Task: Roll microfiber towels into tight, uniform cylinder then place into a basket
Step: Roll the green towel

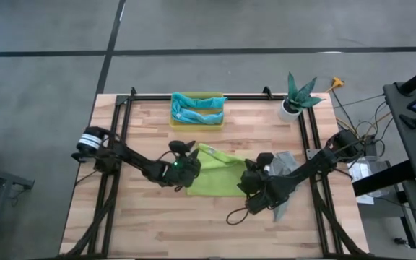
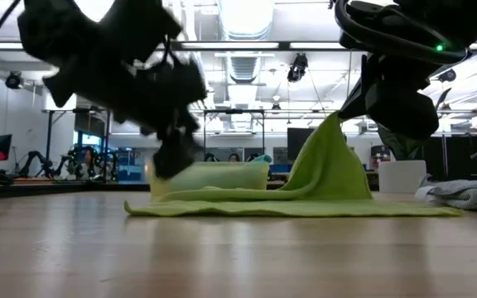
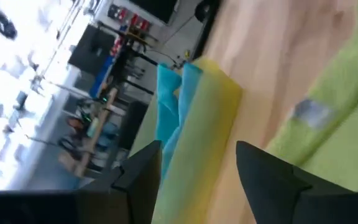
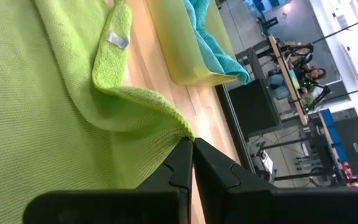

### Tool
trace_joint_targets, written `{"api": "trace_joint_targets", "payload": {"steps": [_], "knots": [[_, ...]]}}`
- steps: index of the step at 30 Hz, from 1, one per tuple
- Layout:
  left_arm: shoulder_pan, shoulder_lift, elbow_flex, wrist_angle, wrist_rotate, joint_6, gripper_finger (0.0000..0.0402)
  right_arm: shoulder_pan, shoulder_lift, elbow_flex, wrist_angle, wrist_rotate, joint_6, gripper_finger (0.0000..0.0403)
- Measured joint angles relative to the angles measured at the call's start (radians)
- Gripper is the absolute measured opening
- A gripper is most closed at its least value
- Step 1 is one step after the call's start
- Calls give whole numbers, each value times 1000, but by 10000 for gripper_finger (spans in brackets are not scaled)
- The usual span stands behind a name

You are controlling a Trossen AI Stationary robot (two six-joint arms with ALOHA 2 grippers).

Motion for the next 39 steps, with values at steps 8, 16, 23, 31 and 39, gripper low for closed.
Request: {"api": "trace_joint_targets", "payload": {"steps": [8,16,23,31,39], "knots": [[50,-64,8,8,189,-54,191,0,0,0,3,0,1,9],[229,-142,-43,-97,650,59,191,0,0,-2,3,-3,0,9],[223,-110,-156,-97,591,77,191,0,0,-6,4,-3,0,9],[224,-44,-173,117,597,196,191,0,0,-5,17,-4,-4,9],[224,13,-136,111,579,303,191,0,0,-6,21,-4,-6,9]]}}
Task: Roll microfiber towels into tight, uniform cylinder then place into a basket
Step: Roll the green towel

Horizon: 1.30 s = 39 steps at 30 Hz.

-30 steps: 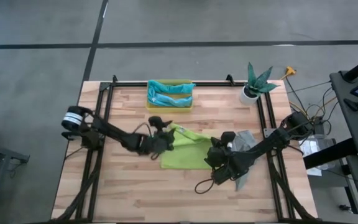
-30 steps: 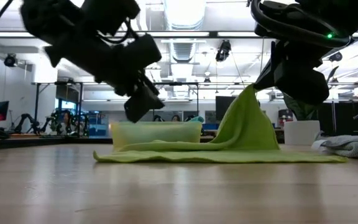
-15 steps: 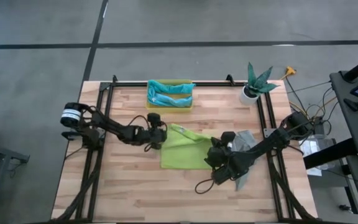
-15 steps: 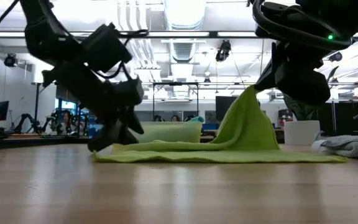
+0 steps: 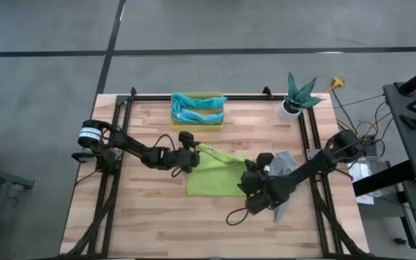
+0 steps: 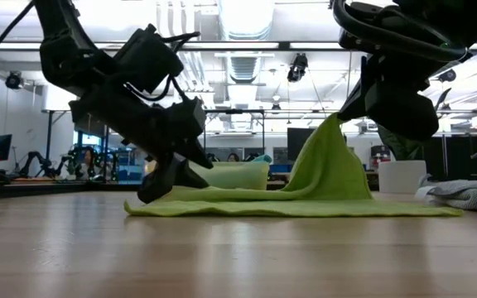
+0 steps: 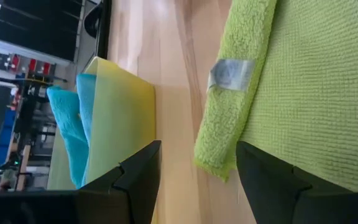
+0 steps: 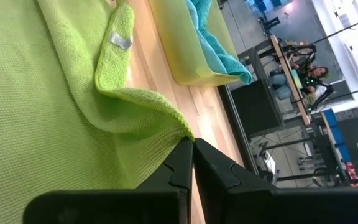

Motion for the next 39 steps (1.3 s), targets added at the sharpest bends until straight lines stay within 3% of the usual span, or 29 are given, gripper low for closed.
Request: {"api": "trace_joint_targets", "payload": {"steps": [4,12,15,30,33,39], "knots": [[2,-2,-2,-16,8,2,191,0,0,0,1,0,0,9],[98,-12,35,-130,216,-113,191,0,0,0,5,0,-1,9],[135,-14,64,-190,249,-145,191,0,0,0,5,0,-4,9],[140,-9,65,-125,159,-127,190,0,0,-2,7,0,-4,9],[139,-9,65,-122,152,-128,169,0,0,-2,8,0,-4,9],[140,-8,65,-122,163,-152,86,0,0,-2,9,0,-3,9]]}}
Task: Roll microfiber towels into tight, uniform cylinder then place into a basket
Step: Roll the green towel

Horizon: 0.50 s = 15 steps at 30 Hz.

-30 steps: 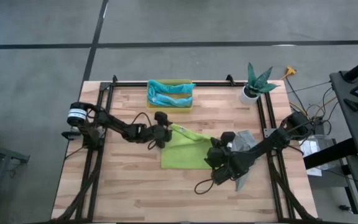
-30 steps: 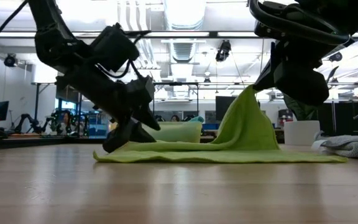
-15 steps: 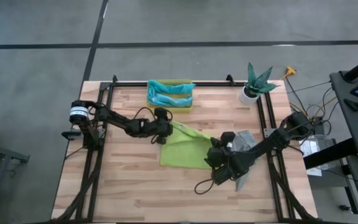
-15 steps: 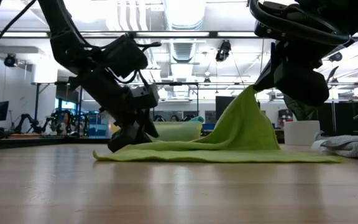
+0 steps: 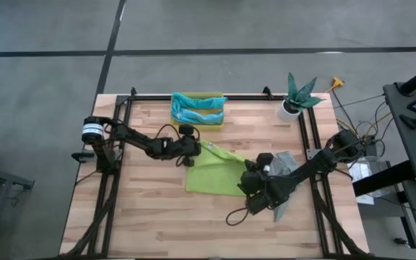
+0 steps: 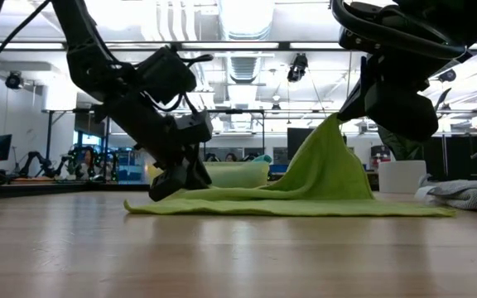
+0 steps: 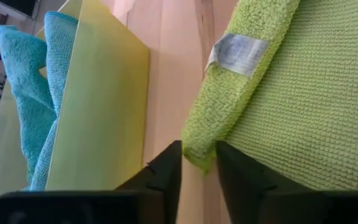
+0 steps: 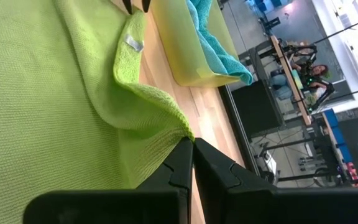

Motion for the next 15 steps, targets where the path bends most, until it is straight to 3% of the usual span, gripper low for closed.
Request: {"api": "trace_joint_targets", "payload": {"steps": [5,15], "knots": [[0,0,1,2,42,-1,50,0,0,0,2,0,0,9],[-1,2,13,-2,14,-28,47,0,0,0,5,0,0,9]]}}
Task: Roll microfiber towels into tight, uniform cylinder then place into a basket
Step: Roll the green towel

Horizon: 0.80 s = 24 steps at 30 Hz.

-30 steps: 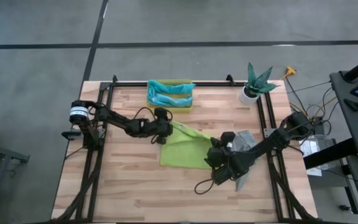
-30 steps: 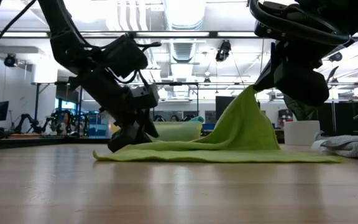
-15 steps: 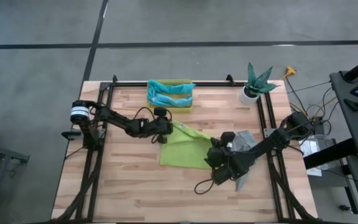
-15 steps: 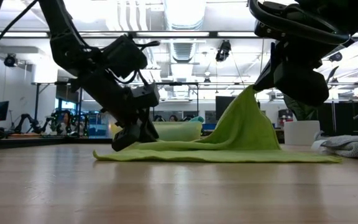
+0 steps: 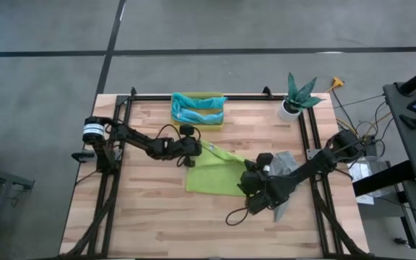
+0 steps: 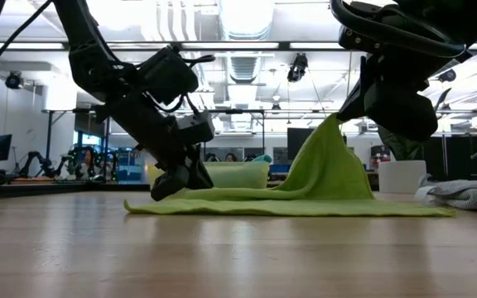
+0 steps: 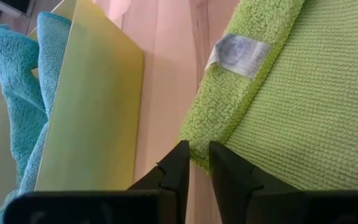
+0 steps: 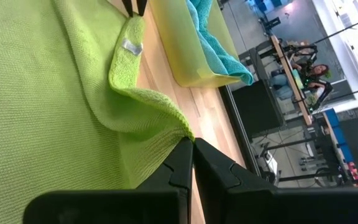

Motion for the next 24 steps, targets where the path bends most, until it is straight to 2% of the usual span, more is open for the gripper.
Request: {"api": "trace_joint_targets", "payload": {"steps": [7,12,15,21,24], "knots": [[-23,-2,0,0,-103,-2,27,0,0,0,0,0,-4,9],[-49,-26,-2,-27,-115,5,3,0,0,0,2,0,-5,9],[-54,-48,-2,-90,-86,-34,3,0,0,0,4,0,-5,9],[-43,-57,-6,-140,-66,-248,10,0,0,0,9,0,-7,9],[-27,-57,1,-117,13,-302,31,0,0,0,10,-1,-7,9]]}}
